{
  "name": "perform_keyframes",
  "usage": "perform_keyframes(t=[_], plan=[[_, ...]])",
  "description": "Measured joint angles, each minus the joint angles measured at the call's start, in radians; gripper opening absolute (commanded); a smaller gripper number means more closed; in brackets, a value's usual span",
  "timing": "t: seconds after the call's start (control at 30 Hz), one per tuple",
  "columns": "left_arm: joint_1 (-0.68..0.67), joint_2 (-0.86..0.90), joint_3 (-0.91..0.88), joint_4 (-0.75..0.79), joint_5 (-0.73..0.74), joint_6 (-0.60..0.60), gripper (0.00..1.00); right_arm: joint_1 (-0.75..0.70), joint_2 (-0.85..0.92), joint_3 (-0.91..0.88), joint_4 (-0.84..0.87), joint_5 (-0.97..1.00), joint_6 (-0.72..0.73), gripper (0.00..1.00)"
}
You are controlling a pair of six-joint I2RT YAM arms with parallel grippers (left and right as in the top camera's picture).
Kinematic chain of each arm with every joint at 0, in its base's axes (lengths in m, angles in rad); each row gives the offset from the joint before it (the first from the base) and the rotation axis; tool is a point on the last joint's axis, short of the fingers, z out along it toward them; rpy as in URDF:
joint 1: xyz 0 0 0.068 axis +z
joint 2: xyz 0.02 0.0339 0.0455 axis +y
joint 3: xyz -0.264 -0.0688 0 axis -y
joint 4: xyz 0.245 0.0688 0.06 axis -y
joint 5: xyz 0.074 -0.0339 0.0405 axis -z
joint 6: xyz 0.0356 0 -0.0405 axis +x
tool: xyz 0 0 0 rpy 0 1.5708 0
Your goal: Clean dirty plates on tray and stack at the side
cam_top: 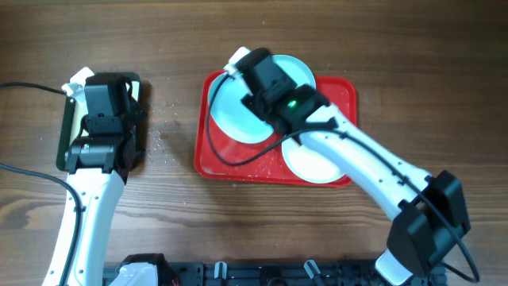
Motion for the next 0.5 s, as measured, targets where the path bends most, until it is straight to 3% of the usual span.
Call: perform_keyframes(t=[0.13, 0.27, 0.5], plan=[[0.000, 0.000, 0.000, 0.003, 0.000, 0.000, 0.04, 0.141, -0.006, 0.004, 0.146, 0.257, -0.262, 0.04], [0.000, 0.000, 0.000, 0.004, 0.000, 0.000, 0.04, 0.197, -0.009, 0.007, 0.251, 0.358, -0.483, 0.04], [0.000, 0.000, 0.000, 0.000, 0.000, 0.000, 0.04, 0.213, -0.010, 0.007, 0.277, 0.390, -0.604, 0.04]])
